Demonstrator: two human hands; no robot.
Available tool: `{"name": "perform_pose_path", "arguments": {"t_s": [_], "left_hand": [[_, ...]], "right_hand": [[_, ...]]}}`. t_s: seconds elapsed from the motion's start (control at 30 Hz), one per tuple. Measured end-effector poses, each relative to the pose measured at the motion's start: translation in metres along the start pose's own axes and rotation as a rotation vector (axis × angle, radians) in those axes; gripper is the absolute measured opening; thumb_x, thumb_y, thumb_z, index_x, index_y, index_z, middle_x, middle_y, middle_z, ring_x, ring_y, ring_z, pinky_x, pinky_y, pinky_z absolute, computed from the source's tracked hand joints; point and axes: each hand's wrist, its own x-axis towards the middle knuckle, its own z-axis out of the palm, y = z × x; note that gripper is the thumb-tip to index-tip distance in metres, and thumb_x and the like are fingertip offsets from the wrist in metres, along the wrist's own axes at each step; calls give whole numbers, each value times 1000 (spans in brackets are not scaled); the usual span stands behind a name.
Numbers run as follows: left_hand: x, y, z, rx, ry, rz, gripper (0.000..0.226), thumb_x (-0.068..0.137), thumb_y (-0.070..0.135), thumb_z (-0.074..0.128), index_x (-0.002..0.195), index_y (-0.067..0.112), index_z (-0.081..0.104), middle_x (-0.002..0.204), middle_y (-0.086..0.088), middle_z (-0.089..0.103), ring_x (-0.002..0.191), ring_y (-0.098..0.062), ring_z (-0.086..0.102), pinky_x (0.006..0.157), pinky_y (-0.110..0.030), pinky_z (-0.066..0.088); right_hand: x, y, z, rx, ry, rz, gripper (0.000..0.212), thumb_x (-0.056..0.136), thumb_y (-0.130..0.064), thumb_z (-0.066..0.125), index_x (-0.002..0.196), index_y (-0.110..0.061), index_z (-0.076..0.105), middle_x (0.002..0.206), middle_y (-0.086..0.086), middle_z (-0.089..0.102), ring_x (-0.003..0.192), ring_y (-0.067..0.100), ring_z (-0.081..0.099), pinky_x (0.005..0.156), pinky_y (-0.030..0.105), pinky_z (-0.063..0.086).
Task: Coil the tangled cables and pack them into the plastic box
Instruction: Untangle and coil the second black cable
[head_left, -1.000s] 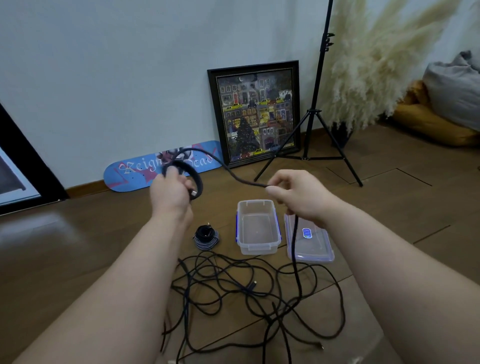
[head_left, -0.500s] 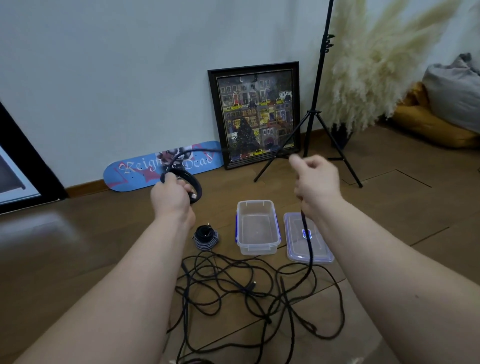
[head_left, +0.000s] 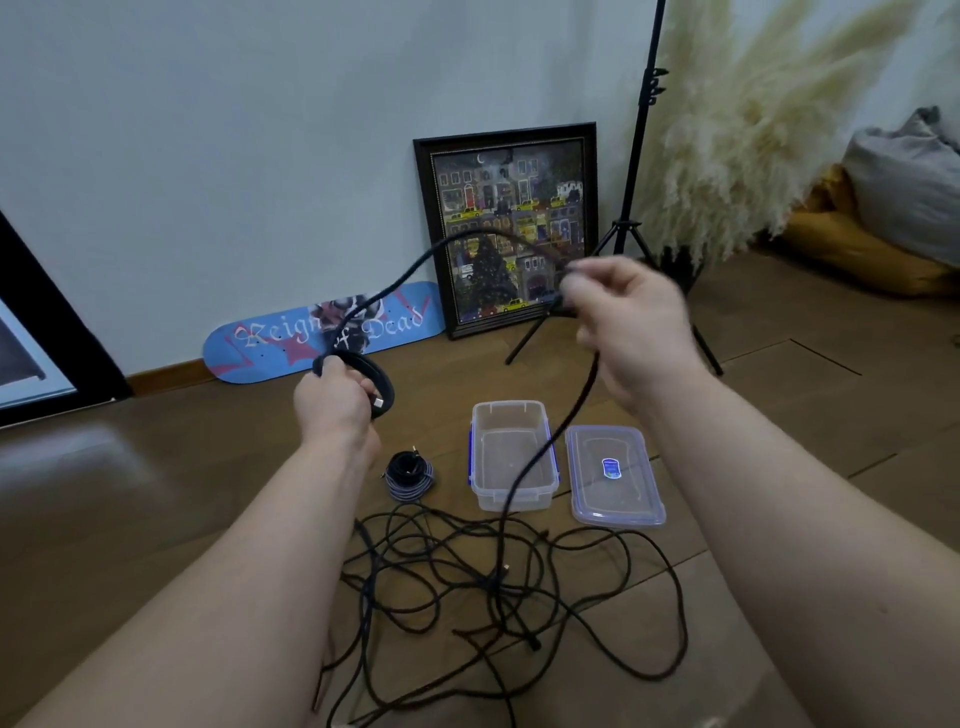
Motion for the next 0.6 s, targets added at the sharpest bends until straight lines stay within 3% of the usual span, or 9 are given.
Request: {"name": "perform_pose_path", "arguments": {"t_s": [0.03,0.07,0.1,0.2,0.27,0.33,0.43,0.53,0.6], "left_hand": [[-2,-1,2,3,-17,-1,23,102,8,36,82,15,43,65,1,38,54,-10,34,59,-27,34],[-3,-2,4,9,-30,3,23,102,8,35,82,15,43,65,1,37,54,-10,34,59,-27,33],[-4,-3,4,16,-36,6,23,102,8,35,81,15,42,64,1,37,54,-10,34,58,-27,33],[-5,-4,2,85,-79,44,24,100,7,36,78,16,38,63,2,36,55,-11,33,59,-27,32],[-6,-4,2,163,-147,108,26,99,7,36,76,17,36,61,3,35,55,-11,33,58,-27,31],[-9,-2,3,241,-216,183,27,101,8,36,75,18,36,58,4,35,54,-10,33,56,-26,31],[-18,-4,5,336,-342,234,32,102,10,38,71,19,35,50,11,37,55,-12,34,58,-29,32],[-35,-6,12,353,-492,176,34,102,11,39,69,17,37,49,11,42,57,-15,37,63,-33,36],[-44,-4,17,284,-598,90,31,104,13,39,73,16,42,52,8,44,55,-14,41,68,-35,39]], "right_hand": [[3,-3,-3,100,103,-16,14,91,-6,62,86,-19,64,74,0,56,51,4,46,47,18,34],[5,0,-7,31,170,-43,13,92,-9,63,84,-20,65,75,0,59,53,6,49,49,20,37],[7,7,-11,-247,159,-71,11,92,-14,63,85,-21,66,79,0,62,62,10,55,57,23,41],[-6,36,-15,-1233,-280,14,18,97,-25,55,107,-25,70,103,0,70,92,20,61,79,31,51],[-13,30,-11,-1364,-486,-32,21,97,-27,52,109,-26,70,104,-4,69,95,19,60,78,31,50],[-16,11,-5,-1229,-689,-62,18,96,-27,56,102,-25,73,93,-11,68,89,11,60,74,25,47],[-24,1,-1,-754,-899,171,15,94,-21,61,86,-28,73,74,-15,62,65,0,53,61,14,39],[-24,6,2,-167,-744,296,18,96,-10,55,86,-16,69,68,-2,49,55,8,33,51,20,22],[-21,9,6,72,-596,359,17,97,-8,50,88,-10,65,72,0,45,56,8,27,51,20,16]]}}
